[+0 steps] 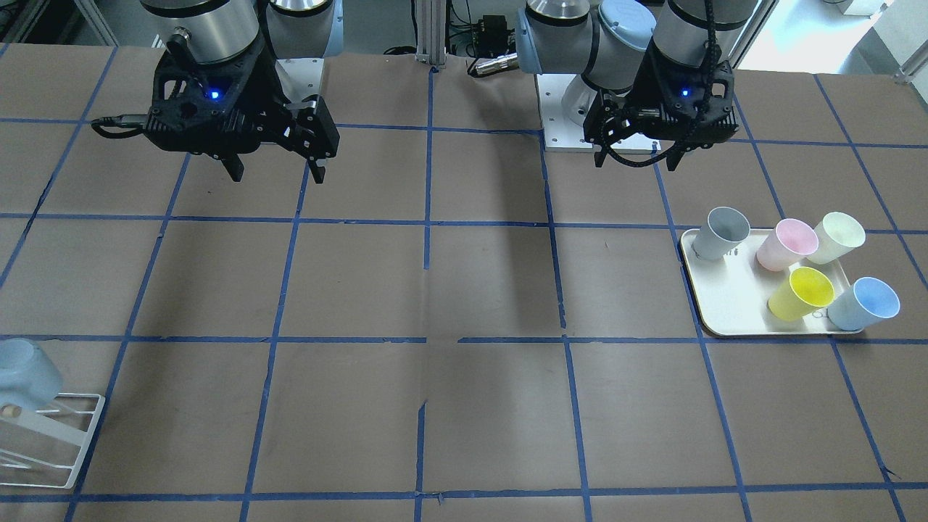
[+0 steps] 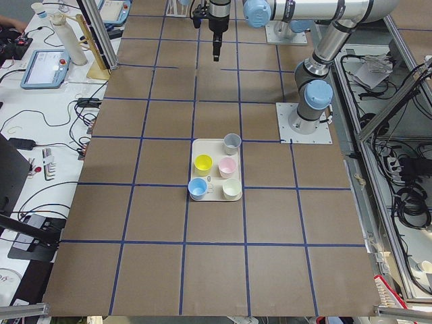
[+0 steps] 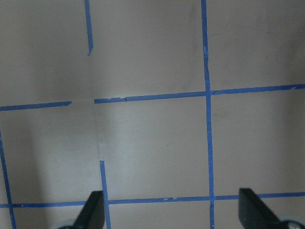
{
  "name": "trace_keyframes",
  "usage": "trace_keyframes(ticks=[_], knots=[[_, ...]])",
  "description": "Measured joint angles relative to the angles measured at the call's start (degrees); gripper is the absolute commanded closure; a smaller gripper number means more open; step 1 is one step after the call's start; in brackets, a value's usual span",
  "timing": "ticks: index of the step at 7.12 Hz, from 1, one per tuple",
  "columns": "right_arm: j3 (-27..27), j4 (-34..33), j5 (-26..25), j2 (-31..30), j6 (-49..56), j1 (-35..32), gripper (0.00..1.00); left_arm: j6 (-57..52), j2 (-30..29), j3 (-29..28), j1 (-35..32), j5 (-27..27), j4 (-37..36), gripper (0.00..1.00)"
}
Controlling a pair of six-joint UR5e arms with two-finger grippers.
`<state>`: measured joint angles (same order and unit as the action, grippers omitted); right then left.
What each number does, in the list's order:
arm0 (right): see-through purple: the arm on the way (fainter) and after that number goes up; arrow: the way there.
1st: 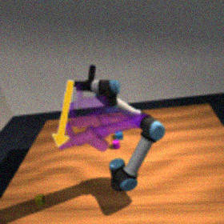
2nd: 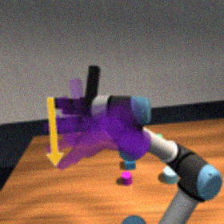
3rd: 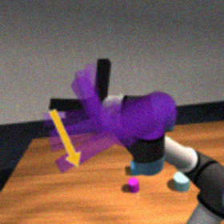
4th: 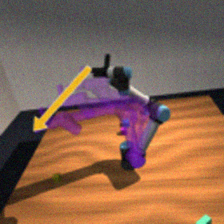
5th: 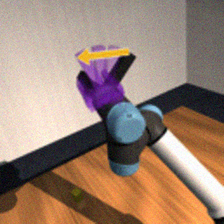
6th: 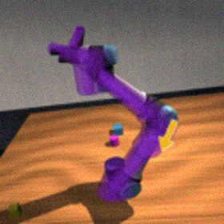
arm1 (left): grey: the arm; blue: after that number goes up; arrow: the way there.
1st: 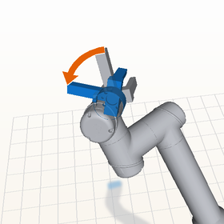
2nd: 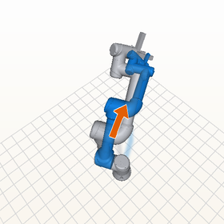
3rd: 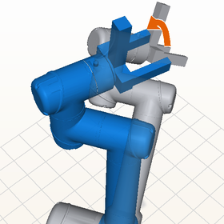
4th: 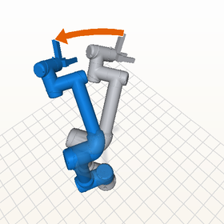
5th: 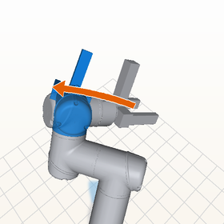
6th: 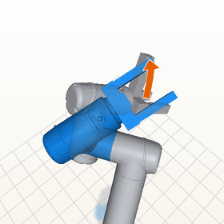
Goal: Transfer IKEA cup to right arm and place on rack
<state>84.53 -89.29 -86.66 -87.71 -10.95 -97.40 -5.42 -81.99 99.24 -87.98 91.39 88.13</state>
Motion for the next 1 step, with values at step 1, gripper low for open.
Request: trace_keyframes(ticks=[1], knots=[[0.07, -0.09, 0.02, -0.09, 0.03, 0.05, 0.00, 0.27, -0.21, 0.12, -0.04, -0.23, -0.81, 0.00]])
